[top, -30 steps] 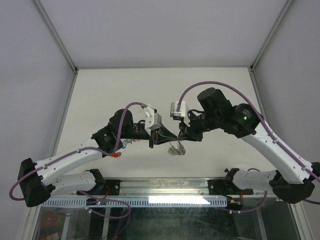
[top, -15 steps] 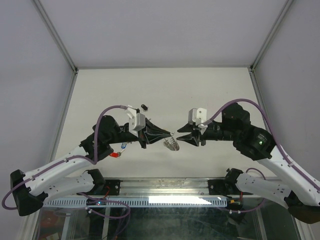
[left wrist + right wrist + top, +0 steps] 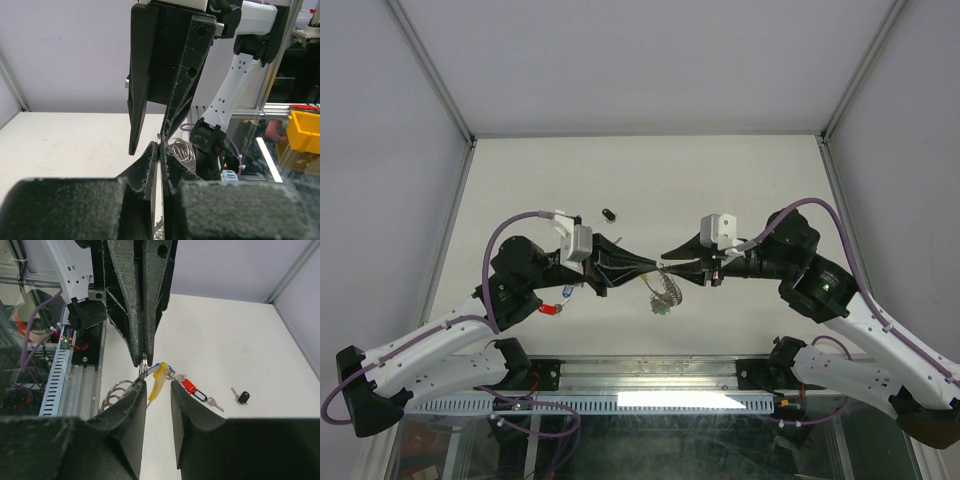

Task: Put the keys on the keyring

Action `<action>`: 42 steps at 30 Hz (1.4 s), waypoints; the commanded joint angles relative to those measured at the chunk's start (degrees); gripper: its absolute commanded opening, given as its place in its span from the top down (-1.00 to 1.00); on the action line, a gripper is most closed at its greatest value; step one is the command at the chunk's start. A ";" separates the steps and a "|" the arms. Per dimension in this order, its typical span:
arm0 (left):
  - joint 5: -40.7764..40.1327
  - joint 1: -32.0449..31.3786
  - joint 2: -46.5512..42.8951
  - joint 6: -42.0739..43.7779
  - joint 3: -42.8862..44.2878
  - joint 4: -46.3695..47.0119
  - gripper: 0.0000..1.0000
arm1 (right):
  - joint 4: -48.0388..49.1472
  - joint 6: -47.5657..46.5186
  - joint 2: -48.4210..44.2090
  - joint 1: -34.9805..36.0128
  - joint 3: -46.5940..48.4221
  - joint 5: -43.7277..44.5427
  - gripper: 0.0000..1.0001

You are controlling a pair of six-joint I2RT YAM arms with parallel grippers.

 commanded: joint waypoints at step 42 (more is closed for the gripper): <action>-6.33 0.47 -0.57 1.22 2.08 -2.94 0.33 | -25.97 -3.07 9.52 0.25 18.38 8.83 1.00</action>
